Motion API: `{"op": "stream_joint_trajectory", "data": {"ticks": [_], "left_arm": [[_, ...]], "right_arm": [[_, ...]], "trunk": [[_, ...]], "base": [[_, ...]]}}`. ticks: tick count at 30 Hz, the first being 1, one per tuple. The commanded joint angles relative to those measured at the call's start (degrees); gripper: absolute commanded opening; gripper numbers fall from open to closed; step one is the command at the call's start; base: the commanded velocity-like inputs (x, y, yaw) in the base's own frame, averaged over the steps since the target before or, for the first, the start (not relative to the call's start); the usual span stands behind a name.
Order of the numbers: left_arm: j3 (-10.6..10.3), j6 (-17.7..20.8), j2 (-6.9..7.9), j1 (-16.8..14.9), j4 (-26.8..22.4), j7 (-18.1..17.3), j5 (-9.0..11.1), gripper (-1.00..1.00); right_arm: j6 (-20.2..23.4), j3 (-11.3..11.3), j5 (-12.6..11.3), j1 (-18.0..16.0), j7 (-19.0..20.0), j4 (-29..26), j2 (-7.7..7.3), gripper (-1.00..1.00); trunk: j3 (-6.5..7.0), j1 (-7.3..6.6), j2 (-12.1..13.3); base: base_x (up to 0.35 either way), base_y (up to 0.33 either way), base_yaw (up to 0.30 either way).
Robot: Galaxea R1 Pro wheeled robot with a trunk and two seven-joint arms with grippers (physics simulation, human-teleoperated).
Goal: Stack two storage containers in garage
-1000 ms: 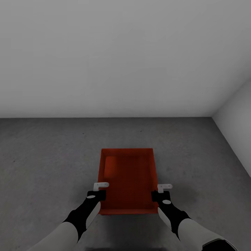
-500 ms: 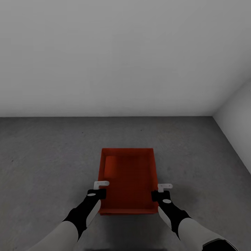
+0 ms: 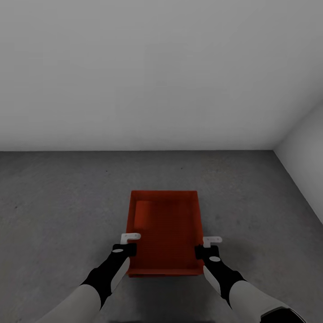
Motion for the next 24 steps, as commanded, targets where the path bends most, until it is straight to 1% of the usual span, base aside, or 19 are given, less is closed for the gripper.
{"op": "stream_joint_trajectory", "data": {"ticks": [1, 10, 11, 12, 24], "left_arm": [[0.56, -4.12, 0.01, -0.06, -0.38, 0.84, 2.68, -1.0], [0.55, -4.03, 0.09, -0.04, -0.3, 0.7, 2.41, -1.0], [0.55, -4.0, 0.09, -0.04, -0.3, 0.7, 2.41, -1.0], [0.57, -3.97, 0.09, -0.04, -0.2, 0.71, 2.53, 1.0], [0.56, -3.91, 0.11, -0.04, -0.37, 0.73, 2.55, 1.0]], "right_arm": [[-1.25, -1.84, 0.54, 0.08, -0.33, 0.68, 0.91, -1.0], [-1.28, -1.74, 0.68, 0.08, -0.26, 0.67, 0.93, -1.0], [-1.24, -1.71, 0.72, 0.08, -0.21, 0.66, 0.96, 1.0], [-1.04, -1.69, 0.8, 0.08, -0.14, 0.68, 0.98, 1.0], [-1.06, -1.68, 0.96, 0.08, 0.23, 0.67, 0.91, 1.0]], "trunk": [[-0.03, 0.54, -0.01], [-0.03, 0.54, -0.01], [-0.03, 0.54, -0.01], [-0.03, 0.54, -0.01], [-0.03, 0.54, -0.01]], "base": [[0.0, 0.0, 0.0], [0.0, 0.0, 0.0], [0.0, 0.0, 0.0], [0.0, 0.0, 0.0], [0.0, 0.0, 0.0]]}}
